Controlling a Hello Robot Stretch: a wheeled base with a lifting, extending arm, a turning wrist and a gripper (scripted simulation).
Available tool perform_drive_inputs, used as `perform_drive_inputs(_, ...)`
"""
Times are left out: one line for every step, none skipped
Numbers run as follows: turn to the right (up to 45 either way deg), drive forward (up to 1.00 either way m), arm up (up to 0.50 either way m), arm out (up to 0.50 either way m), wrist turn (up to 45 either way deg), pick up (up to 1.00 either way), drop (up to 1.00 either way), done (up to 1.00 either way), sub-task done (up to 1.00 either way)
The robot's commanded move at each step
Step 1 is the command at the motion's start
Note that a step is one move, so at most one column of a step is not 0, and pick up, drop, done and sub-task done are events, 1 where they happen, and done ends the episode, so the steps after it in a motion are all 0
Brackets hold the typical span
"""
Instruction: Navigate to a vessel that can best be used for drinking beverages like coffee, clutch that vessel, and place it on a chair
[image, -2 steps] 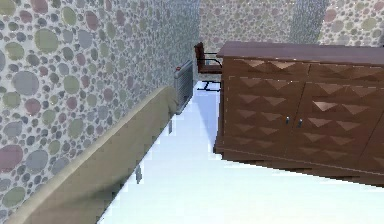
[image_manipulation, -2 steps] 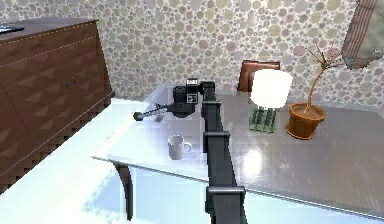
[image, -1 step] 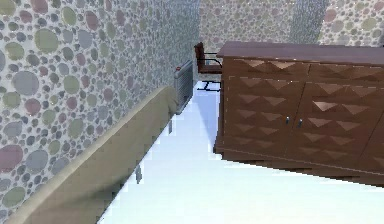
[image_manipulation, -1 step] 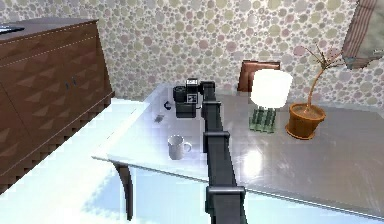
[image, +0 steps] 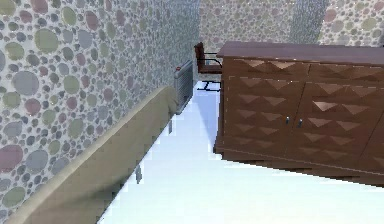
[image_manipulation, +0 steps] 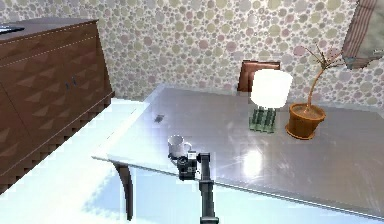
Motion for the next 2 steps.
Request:
perform_drive_inputs(0.0,0.00,0.00,0.00,0.0,1.00,0.00,0.00,0.00)
perform_drive_inputs(0.0,0.00,0.10,0.00,0.0,0.00,0.00,0.00,0.00)
